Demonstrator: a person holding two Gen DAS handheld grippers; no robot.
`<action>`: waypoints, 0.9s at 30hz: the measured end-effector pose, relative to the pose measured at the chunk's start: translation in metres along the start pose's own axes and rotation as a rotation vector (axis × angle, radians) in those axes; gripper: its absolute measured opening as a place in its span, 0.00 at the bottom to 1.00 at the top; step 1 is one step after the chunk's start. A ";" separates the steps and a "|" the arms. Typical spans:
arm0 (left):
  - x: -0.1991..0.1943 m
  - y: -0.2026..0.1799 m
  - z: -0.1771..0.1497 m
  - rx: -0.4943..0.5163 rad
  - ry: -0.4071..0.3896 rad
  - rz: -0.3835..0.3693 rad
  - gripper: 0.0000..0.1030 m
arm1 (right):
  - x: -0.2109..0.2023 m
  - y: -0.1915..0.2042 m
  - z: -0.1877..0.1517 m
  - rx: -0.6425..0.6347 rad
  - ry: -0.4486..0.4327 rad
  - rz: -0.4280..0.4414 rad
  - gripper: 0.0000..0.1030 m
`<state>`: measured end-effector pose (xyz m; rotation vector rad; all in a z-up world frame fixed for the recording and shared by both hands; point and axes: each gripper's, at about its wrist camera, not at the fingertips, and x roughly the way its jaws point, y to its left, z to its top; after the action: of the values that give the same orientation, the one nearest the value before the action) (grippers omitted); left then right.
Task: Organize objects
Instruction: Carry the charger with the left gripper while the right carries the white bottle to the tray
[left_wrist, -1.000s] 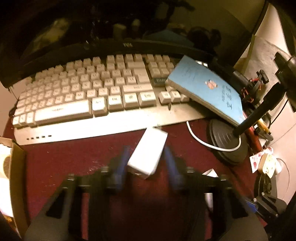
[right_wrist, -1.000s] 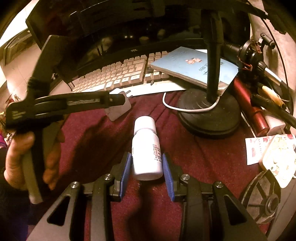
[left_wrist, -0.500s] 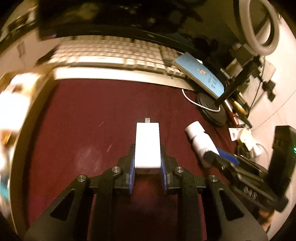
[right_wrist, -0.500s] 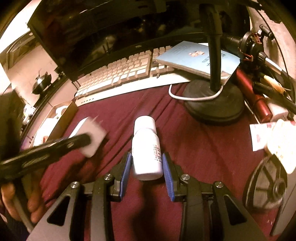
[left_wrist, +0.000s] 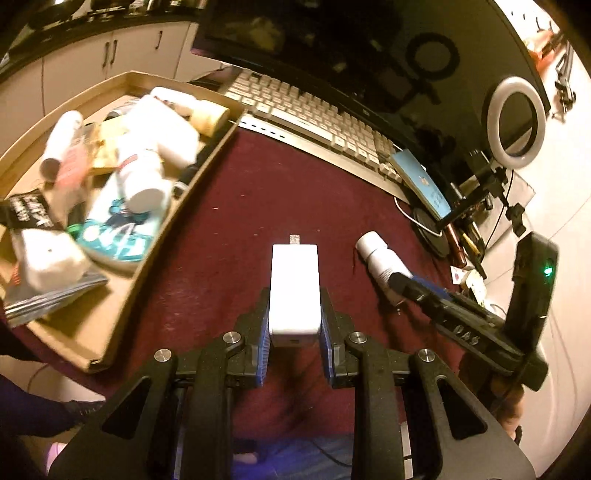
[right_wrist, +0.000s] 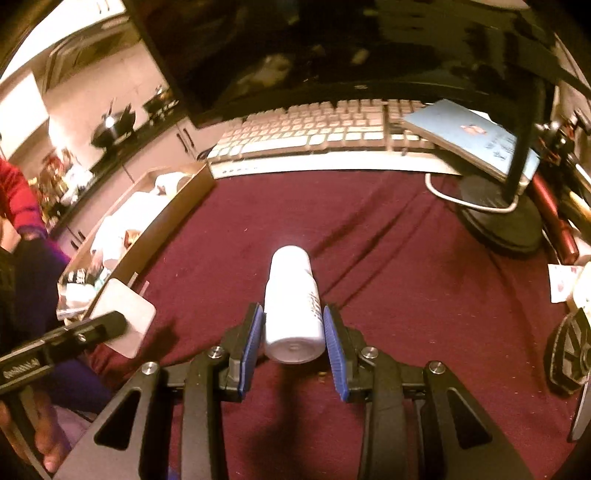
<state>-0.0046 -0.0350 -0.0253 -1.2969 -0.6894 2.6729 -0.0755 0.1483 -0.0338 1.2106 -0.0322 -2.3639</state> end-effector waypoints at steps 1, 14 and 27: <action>-0.001 0.004 -0.001 -0.010 0.001 -0.002 0.21 | 0.002 0.002 -0.002 -0.005 0.005 -0.008 0.33; -0.002 0.024 -0.005 -0.051 0.006 -0.034 0.21 | 0.016 0.001 0.010 0.029 0.002 -0.037 0.44; -0.027 0.019 0.007 -0.058 -0.051 -0.077 0.21 | 0.010 0.032 0.022 -0.033 -0.025 0.058 0.33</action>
<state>0.0098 -0.0621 -0.0105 -1.1936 -0.8114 2.6513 -0.0845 0.1121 -0.0203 1.1492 -0.0365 -2.3206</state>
